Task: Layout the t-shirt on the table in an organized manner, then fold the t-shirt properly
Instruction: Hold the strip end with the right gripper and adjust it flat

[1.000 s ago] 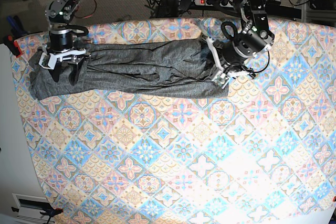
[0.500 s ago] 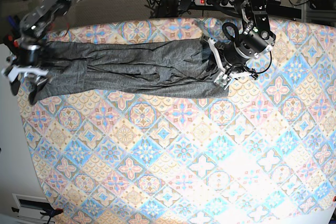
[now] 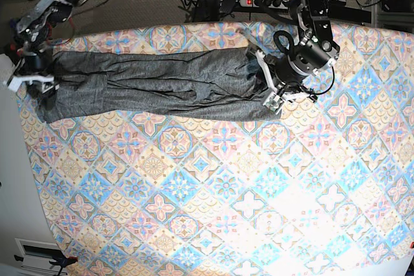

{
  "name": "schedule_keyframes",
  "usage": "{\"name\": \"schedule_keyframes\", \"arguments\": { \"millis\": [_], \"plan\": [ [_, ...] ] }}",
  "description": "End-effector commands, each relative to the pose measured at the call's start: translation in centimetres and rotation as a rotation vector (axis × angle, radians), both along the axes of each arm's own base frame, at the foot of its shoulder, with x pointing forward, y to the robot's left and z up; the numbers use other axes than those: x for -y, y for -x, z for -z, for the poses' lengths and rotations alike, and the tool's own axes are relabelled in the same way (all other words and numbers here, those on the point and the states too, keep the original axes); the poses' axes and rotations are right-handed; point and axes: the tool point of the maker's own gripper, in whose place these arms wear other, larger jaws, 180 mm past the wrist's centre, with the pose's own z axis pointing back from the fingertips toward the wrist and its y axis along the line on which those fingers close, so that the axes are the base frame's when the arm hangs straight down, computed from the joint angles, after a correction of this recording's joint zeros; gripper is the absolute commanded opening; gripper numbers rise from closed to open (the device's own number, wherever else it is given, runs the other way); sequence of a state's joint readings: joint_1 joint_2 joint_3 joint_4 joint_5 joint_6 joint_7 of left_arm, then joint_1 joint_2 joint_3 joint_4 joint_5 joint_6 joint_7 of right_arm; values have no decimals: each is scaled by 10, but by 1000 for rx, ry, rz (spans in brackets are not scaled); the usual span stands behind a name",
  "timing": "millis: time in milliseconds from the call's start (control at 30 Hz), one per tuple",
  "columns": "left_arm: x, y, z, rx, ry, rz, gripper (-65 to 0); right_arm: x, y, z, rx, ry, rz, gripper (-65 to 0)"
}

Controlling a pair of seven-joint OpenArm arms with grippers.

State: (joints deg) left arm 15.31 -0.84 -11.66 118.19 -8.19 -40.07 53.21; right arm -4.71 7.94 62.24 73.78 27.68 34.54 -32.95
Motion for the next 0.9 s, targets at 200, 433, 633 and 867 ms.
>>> {"name": "schedule_keyframes", "arguments": {
  "millis": [200,433,633,867],
  "plan": [
    [3,-3,-10,35,19,4,-477,25,25,17,64,-93,90,-202],
    [3,-2,-9,34,19,4,-477,51,35,22,82,-99,153,-202],
    [10,-3,-11,38,26,22,-477,34,26,32,33,-113,81,-202],
    [15,-2,-11,39,30,38,-477,14,5,7,-30,-25,-77,-202]
  ]
}}
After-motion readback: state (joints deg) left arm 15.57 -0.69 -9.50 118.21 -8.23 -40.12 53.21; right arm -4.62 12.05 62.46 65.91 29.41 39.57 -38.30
